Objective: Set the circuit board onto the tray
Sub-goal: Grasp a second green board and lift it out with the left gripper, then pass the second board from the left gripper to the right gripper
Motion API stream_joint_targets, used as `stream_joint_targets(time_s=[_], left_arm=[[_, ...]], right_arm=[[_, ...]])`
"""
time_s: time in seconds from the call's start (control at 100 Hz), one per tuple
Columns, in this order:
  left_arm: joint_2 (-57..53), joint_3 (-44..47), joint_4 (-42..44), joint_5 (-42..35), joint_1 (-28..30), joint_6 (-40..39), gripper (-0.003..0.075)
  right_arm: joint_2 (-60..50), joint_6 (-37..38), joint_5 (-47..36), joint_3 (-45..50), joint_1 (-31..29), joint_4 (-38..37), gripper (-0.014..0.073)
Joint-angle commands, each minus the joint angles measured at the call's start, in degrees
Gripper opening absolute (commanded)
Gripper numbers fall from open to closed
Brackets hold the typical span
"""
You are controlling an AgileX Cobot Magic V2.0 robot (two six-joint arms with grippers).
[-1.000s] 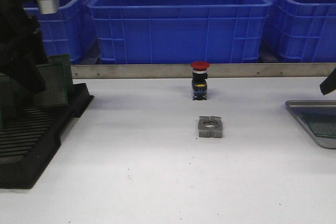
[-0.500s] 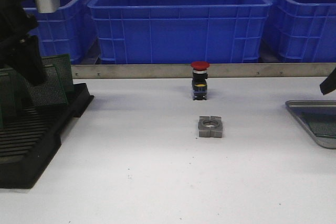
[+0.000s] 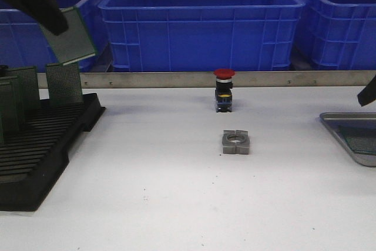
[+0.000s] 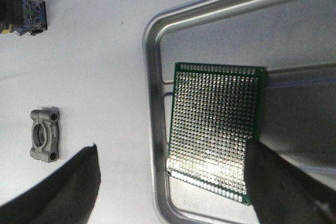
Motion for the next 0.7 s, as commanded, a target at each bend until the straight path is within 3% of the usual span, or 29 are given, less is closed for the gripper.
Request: stream_joint_targets(time_s=[0.0, 0.13, 0.44, 0.58, 0.69], left_arm=[[-5.4, -2.0, -9.4, 2.8, -1.2, -2.6, -0.0018], [-7.1, -2.0, -14.1, 2.8, -4.5, -6.4, -0.0018], [-7.3, 1.8, -14.2, 2.8, -18.5, -7.7, -0.0018], [-7.3, 3.2, -14.2, 2.8, -21.8, -7.6, -0.0018], [-7.3, 3.2, -14.2, 2.8, -22.3, -7.6, -0.0018]], right_arm=[[-3.1, -0.6, 1.8, -1.4, 0.0, 1.9, 0.0584], [-3.1, -1.6, 1.8, -1.4, 0.0, 2.5, 0.0584], [-3.1, -7.2, 3.4, -1.4, 0.0, 6.6, 0.0583], [-3.2, -13.0, 6.2, -1.4, 0.0, 11.4, 0.0583], [-3.3, -21.7, 13.5, -1.4, 0.0, 17.4, 0.0583]])
